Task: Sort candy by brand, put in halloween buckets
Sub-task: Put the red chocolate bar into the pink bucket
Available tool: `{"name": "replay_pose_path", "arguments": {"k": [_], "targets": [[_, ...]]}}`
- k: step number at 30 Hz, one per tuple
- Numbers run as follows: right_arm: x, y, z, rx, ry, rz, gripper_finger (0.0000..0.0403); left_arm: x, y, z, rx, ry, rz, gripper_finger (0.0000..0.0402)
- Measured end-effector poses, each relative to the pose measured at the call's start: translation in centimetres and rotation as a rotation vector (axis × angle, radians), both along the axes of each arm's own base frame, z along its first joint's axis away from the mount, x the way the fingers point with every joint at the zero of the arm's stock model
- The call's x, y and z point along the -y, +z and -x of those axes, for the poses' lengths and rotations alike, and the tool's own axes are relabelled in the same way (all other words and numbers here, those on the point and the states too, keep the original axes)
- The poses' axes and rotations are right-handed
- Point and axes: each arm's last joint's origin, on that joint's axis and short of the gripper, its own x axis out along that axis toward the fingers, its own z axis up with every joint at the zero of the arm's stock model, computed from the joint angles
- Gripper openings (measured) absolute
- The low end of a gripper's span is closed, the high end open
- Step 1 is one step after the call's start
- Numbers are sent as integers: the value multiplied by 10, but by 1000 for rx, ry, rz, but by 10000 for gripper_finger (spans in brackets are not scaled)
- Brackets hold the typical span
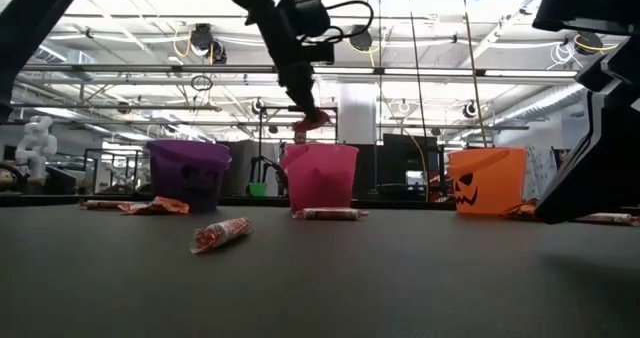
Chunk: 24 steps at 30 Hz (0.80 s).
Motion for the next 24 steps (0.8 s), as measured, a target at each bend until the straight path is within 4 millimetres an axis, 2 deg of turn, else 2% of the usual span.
{"name": "replay_pose_path", "arguments": {"k": [5, 9, 14, 19, 24], "targets": [[0, 0, 0, -7, 8, 5, 0, -13, -8, -5, 47, 39, -4, 13], [0, 0, 0, -5, 8, 4, 0, -15, -10, -8, 39, 56, -33, 26], [0, 0, 0, -7, 10, 4, 0, -15, -12, -8, 29, 65, -34, 83], [1, 0, -1, -7, 9, 6, 0, -13, -12, -6, 23, 145, -11, 147], [4, 0, -5, -5, -5, 4, 0, 2, -10, 6, -64, 196, 110, 166]]}}
